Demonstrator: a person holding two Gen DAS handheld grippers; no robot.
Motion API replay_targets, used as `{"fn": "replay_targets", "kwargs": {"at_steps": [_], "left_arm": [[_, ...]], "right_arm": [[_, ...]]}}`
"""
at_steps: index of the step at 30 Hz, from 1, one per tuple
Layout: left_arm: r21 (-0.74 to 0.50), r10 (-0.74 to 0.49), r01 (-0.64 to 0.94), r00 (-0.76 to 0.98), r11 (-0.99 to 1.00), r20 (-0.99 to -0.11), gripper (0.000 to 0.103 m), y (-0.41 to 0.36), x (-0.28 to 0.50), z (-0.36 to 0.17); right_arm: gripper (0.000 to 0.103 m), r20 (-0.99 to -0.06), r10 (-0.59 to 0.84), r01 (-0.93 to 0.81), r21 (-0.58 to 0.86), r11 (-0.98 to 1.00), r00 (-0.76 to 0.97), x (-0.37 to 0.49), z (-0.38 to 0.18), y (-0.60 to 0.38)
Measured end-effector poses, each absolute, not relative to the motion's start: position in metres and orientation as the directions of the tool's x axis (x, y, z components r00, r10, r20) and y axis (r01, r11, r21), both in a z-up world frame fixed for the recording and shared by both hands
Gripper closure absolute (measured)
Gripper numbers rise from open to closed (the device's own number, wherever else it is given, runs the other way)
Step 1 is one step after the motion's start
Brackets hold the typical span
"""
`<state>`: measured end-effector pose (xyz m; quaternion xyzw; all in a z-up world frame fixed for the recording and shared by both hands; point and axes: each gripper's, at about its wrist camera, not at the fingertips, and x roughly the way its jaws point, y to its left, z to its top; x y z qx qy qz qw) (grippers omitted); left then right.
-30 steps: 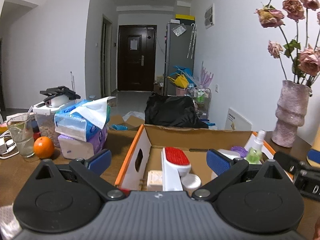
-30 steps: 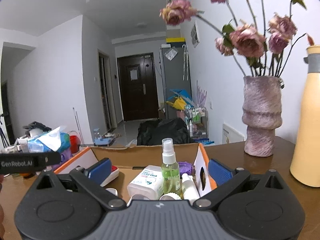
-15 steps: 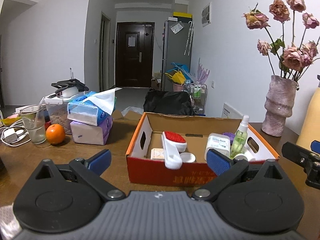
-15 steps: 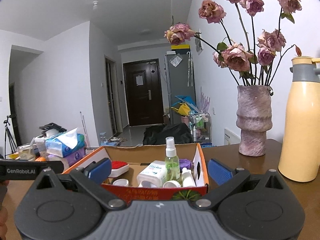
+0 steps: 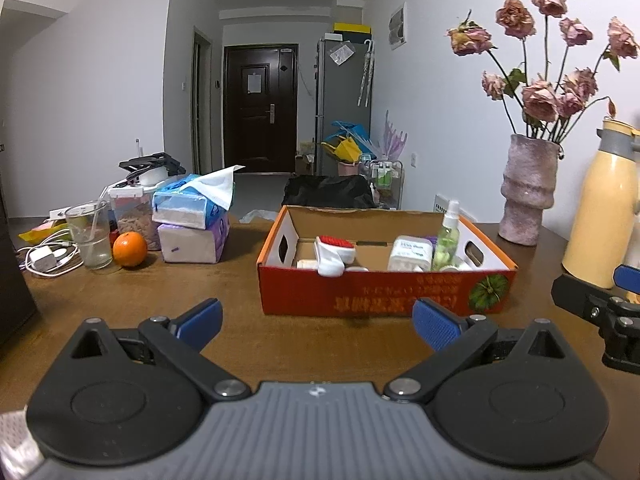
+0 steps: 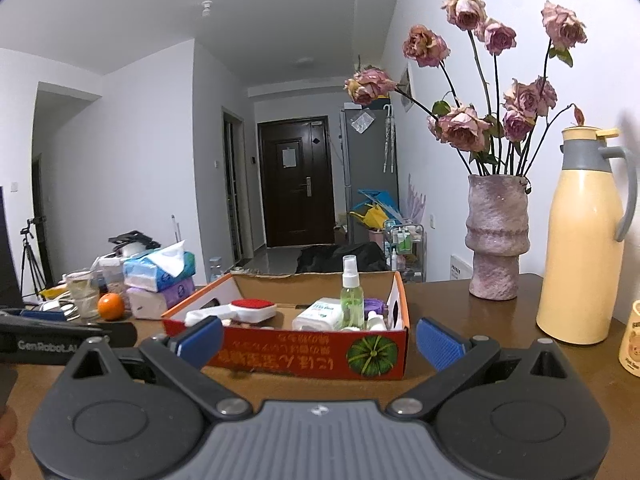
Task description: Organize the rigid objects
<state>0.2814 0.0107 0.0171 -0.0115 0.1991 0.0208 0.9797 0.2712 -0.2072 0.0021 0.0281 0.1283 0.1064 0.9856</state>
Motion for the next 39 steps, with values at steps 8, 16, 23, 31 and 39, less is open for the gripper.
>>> {"fn": "replay_targets", "kwargs": {"at_steps": [8, 16, 23, 31, 39], "left_arm": [[-0.024, 0.028, -0.041, 0.916, 0.999, -0.4, 0.0, 0.009, 0.232, 0.011], [-0.03, 0.026, -0.042, 0.907, 0.999, -0.421, 0.0, 0.008, 0.201, 0.002], [-0.029, 0.024, -0.039, 0.908, 0.999, -0.418, 0.0, 0.007, 0.191, 0.002], [-0.029, 0.023, -0.039, 0.908, 0.999, -0.418, 0.0, 0.007, 0.191, 0.002], [-0.031, 0.023, -0.04, 0.905, 0.999, -0.424, 0.0, 0.007, 0.189, 0.0]], "right_arm": [[0.0, -0.266, 0.217, -0.197, 0.099, 0.975, 0.939, 0.223, -0.002, -0.213], [0.0, -0.286, 0.212, -0.191, 0.099, 0.977, 0.934, 0.193, -0.006, -0.217], [0.0, -0.298, 0.21, -0.189, 0.098, 0.977, 0.931, 0.182, -0.007, -0.219], [0.0, -0.3, 0.209, -0.189, 0.096, 0.977, 0.931, 0.181, -0.007, -0.22], [0.0, -0.304, 0.21, -0.19, 0.094, 0.977, 0.929, 0.179, -0.007, -0.219]]}}
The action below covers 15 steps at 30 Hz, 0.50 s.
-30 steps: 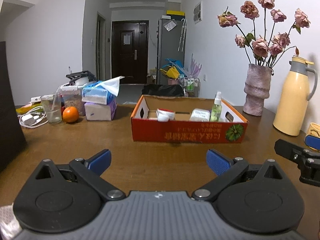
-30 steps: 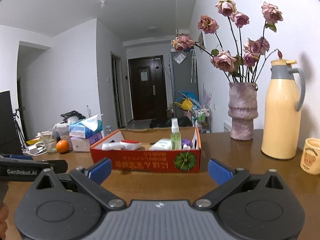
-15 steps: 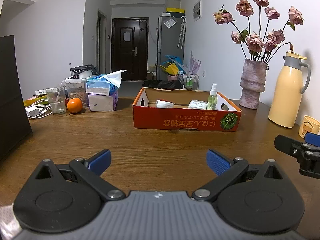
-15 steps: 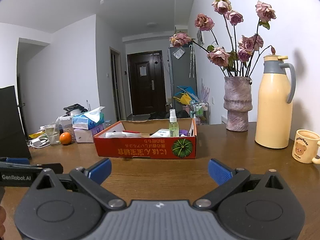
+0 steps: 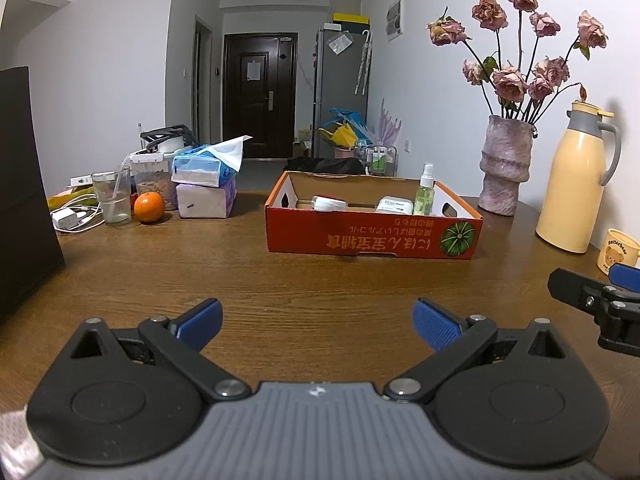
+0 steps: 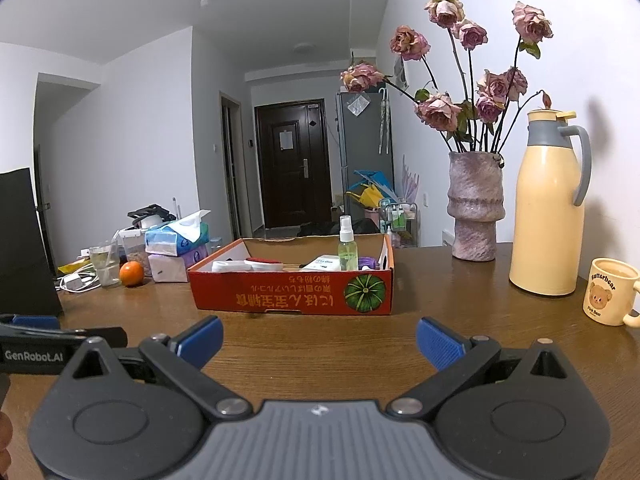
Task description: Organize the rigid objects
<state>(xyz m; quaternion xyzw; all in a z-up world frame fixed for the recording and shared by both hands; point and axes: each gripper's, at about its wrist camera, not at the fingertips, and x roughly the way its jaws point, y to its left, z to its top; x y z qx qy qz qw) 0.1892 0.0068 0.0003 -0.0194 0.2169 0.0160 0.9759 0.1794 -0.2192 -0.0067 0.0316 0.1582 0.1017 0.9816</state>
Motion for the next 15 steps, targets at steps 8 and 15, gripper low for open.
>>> {"fn": "replay_targets", "kwargs": {"at_steps": [8, 15], "left_arm": [[-0.03, 0.024, -0.04, 0.905, 0.999, -0.424, 0.0, 0.007, 0.1892, 0.0006], [-0.028, 0.028, -0.044, 0.901, 0.999, -0.433, 0.0, 0.0104, 0.1912, -0.0043]], "right_arm": [[0.0, -0.31, 0.207, -0.187, 0.091, 0.978, 0.928, 0.1816, -0.008, -0.2183], [0.0, -0.315, 0.205, -0.187, 0.088, 0.978, 0.927, 0.1821, -0.0095, -0.2174]]}}
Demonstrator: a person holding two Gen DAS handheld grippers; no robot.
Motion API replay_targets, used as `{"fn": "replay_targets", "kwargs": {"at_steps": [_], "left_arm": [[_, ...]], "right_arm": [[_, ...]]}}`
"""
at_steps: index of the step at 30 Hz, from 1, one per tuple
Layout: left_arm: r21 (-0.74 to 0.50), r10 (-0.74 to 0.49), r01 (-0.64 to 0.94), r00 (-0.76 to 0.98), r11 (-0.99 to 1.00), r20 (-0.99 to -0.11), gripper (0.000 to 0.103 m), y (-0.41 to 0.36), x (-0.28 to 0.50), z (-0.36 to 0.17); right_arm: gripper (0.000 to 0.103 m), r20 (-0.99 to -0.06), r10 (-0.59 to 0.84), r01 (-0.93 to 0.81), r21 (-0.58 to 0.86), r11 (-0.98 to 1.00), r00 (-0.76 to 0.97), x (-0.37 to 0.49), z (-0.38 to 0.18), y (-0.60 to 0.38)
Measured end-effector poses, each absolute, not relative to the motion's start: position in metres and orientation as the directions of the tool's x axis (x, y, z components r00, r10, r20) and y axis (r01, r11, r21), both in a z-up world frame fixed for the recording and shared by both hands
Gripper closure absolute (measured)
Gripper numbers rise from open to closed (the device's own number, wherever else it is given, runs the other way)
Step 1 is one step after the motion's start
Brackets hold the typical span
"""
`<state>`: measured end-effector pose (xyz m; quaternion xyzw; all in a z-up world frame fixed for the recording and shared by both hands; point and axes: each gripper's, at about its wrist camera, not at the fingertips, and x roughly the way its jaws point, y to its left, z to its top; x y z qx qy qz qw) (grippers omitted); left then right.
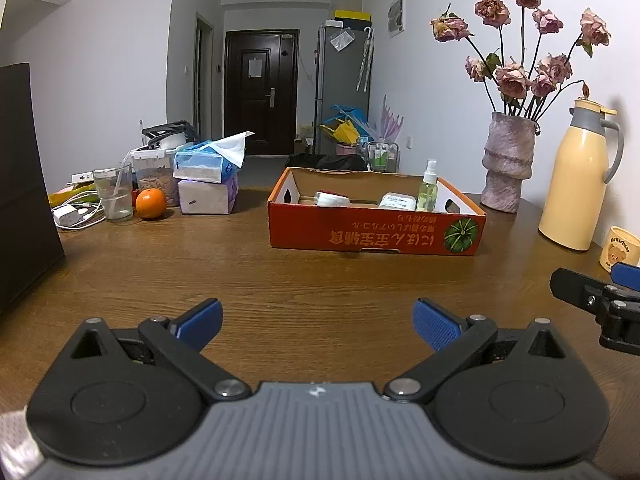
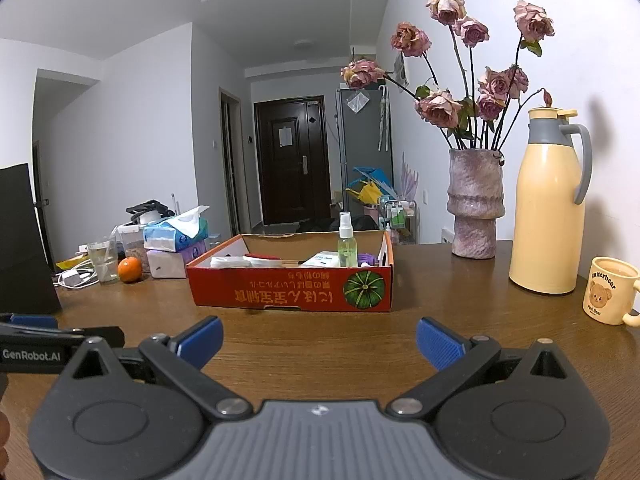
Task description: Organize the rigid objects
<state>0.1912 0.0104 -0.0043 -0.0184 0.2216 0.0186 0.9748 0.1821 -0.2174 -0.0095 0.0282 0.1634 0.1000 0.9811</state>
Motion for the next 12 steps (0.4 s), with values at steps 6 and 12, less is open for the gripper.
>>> {"fn": "replay_targets", "kwargs": {"at_steps": [6, 12], "left_arm": [[-0.034, 0.019, -0.038, 0.9, 0.999, -0.436, 0.0, 0.0125, 0.191, -0.0053], [-0.057, -0.002, -0.026, 0.899, 0.998, -0.437, 0.0, 0.0156, 0.1906, -0.0052]], "right_arm": [[0.0, -0.317, 0.205, -0.187, 0.087, 0.979, 0.926, 0.1831, -0.0096, -0.2175], [0.0, -0.322, 0.205, -0.189, 0.082, 0.979, 0.924, 0.1832, -0.0106, -0.2159]]}}
